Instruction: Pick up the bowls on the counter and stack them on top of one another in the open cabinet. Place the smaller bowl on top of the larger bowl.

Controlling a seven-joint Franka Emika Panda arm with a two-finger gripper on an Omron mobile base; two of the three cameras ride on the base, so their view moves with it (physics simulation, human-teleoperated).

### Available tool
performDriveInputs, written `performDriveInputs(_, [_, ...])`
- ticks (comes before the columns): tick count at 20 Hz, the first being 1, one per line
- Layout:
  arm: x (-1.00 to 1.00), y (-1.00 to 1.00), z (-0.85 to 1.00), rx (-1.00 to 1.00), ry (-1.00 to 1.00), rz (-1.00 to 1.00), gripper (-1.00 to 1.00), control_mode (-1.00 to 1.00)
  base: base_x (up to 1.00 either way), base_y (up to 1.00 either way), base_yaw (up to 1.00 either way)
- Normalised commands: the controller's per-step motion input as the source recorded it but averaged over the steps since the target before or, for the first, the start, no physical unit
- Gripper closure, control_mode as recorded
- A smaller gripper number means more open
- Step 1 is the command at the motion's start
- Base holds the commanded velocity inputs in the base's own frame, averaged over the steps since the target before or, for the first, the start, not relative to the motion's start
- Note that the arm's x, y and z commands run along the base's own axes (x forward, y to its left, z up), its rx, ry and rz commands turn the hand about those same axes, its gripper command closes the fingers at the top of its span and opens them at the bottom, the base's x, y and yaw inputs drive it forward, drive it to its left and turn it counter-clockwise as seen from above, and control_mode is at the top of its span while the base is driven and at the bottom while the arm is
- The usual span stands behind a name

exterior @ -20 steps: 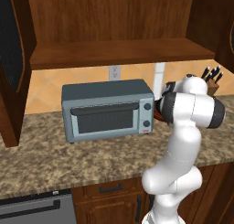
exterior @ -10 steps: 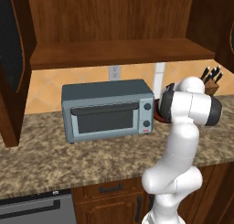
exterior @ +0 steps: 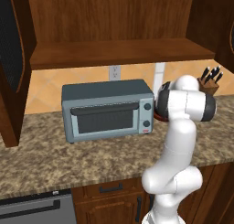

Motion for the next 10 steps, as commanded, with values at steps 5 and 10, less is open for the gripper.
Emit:
performDriveInputs(5, [0.05,0.0,0.0,0.0,0.0,0.0,1.0,-1.0,0.0,0.0,0.0])
performDriveInputs(10, [0.0,0.0,0.0,0.0,0.0,0.0,-1.0,-1.0,0.0,0.0,0.0])
